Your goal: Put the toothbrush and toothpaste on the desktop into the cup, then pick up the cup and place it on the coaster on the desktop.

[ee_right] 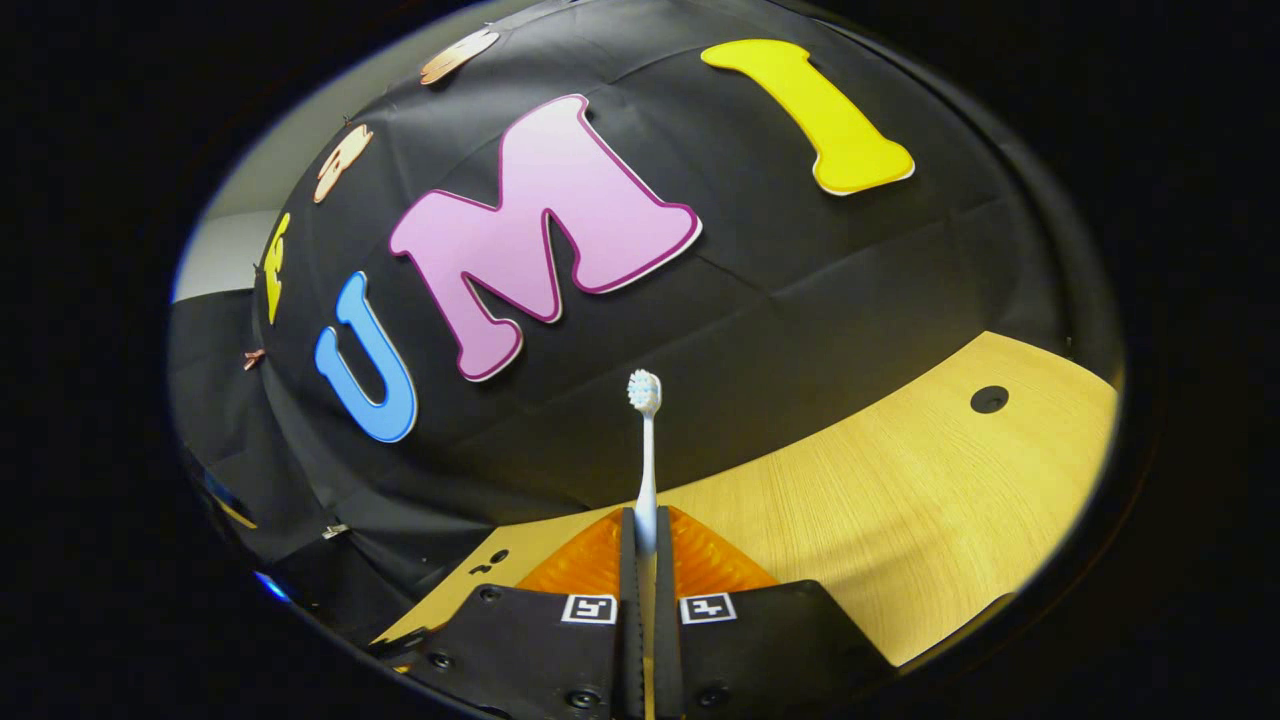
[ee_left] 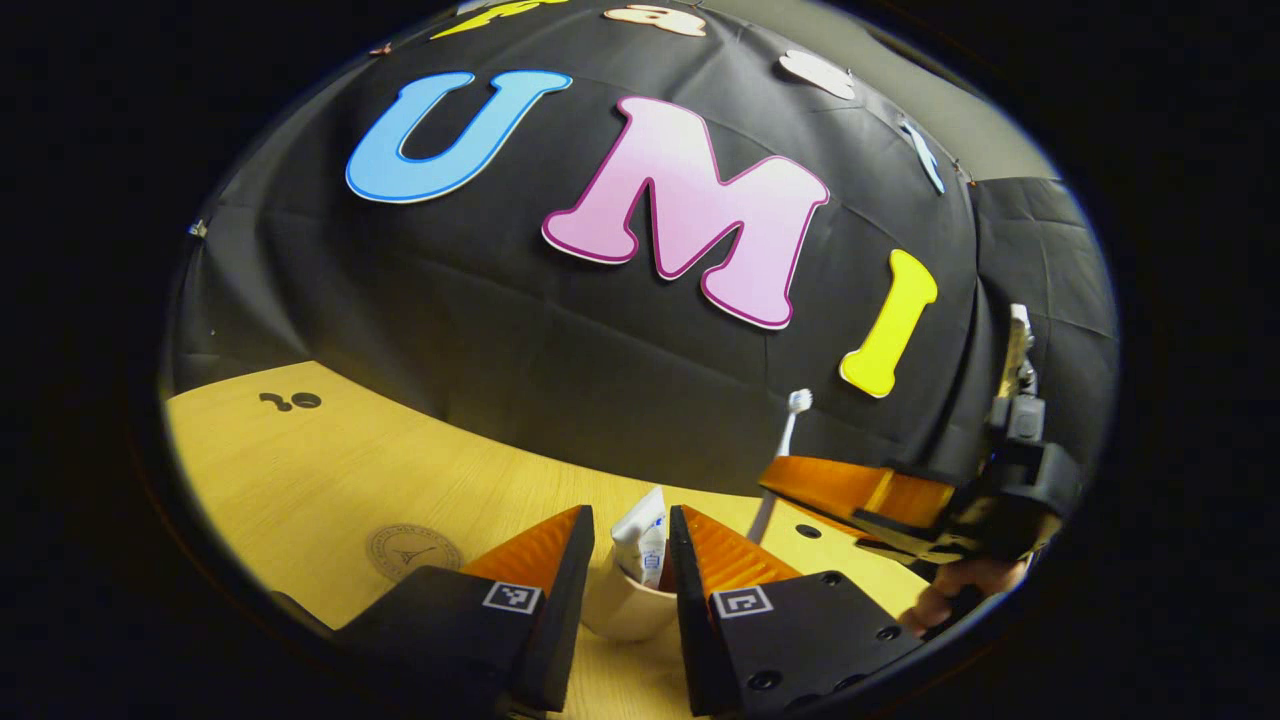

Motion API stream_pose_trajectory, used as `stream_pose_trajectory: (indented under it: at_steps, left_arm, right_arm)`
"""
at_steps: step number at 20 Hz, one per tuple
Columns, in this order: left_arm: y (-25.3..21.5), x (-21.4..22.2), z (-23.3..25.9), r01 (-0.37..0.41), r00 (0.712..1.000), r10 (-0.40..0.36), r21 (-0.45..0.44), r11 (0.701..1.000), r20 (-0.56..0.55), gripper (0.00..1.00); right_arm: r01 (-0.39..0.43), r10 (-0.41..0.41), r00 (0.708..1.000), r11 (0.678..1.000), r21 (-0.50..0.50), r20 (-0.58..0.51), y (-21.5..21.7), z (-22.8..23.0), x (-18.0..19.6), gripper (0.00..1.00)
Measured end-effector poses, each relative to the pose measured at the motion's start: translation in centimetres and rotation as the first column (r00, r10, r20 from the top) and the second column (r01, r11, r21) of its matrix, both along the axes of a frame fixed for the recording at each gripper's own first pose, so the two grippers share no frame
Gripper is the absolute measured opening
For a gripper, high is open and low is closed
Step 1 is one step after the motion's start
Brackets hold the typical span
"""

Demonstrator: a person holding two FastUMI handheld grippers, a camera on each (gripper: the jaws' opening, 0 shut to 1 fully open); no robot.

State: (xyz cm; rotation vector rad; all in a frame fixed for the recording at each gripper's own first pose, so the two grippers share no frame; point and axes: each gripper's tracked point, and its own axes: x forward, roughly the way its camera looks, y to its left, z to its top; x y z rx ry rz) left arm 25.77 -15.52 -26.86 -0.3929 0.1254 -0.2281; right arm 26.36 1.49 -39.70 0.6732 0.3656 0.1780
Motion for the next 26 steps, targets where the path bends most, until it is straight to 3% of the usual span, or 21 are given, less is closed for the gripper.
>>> stream_pose_trajectory:
  at_steps: [2, 3, 6, 7, 8, 20, 23, 24, 25, 26]
  left_arm:
    - [0.5, -1.4, 0.0, 0.002, 1.000, -0.002, 0.004, 1.000, -0.005, 0.53]
    - [0.9, -2.0, -0.3, -0.004, 1.000, 0.004, 0.013, 1.000, -0.012, 0.48]
    - [2.2, -3.8, -1.2, -0.014, 0.999, 0.015, 0.043, 0.999, -0.035, 0.48]
    - [2.4, -4.4, -1.6, -0.013, 0.999, 0.015, 0.043, 0.999, -0.048, 0.58]
    - [2.6, -4.9, -1.9, -0.010, 0.998, 0.012, 0.042, 0.999, -0.060, 0.48]
    - [3.6, -7.3, -3.8, -0.011, 0.993, 0.015, 0.039, 0.999, -0.117, 0.48]
    - [3.8, -7.5, -3.9, -0.012, 0.993, 0.017, 0.041, 0.999, -0.118, 0.48]
    - [3.9, -7.5, -4.0, -0.013, 0.993, 0.018, 0.042, 0.999, -0.118, 0.48]
    - [4.0, -7.5, -4.2, -0.013, 0.992, 0.018, 0.042, 0.999, -0.121, 0.48]
    - [4.1, -7.6, -4.2, -0.013, 0.992, 0.018, 0.043, 0.999, -0.123, 0.48]
  right_arm:
    - [0.009, -0.009, 1.000, 1.000, 0.009, -0.002, 0.4, -0.7, 0.4, 0.08]
    - [0.013, -0.013, 1.000, 1.000, 0.004, 0.002, 0.6, -0.9, 0.7, 0.08]
    - [0.014, -0.014, 1.000, 1.000, 0.006, 0.014, 1.3, -1.0, 1.0, 0.08]
    - [0.017, -0.017, 1.000, 1.000, 0.008, 0.011, 1.4, -1.2, 1.2, 0.08]
    - [0.020, -0.020, 1.000, 1.000, 0.014, 0.010, 1.5, -1.2, 1.2, 0.08]
    - [-0.057, 0.058, 0.998, 0.986, -0.155, 0.006, 4.0, -4.9, 0.1, 0.08]
    - [-0.077, 0.073, 0.997, 0.983, -0.164, -0.034, 4.1, -6.2, -0.7, 0.12]
    - [-0.095, 0.088, 0.995, 0.983, -0.155, -0.053, 4.3, -6.7, -1.1, 0.23]
    - [-0.083, 0.078, 0.996, 0.985, -0.149, -0.037, 4.2, -6.4, -1.1, 0.18]
    - [-0.078, 0.073, 0.997, 0.984, -0.162, -0.035, 4.1, -6.5, -1.1, 0.24]
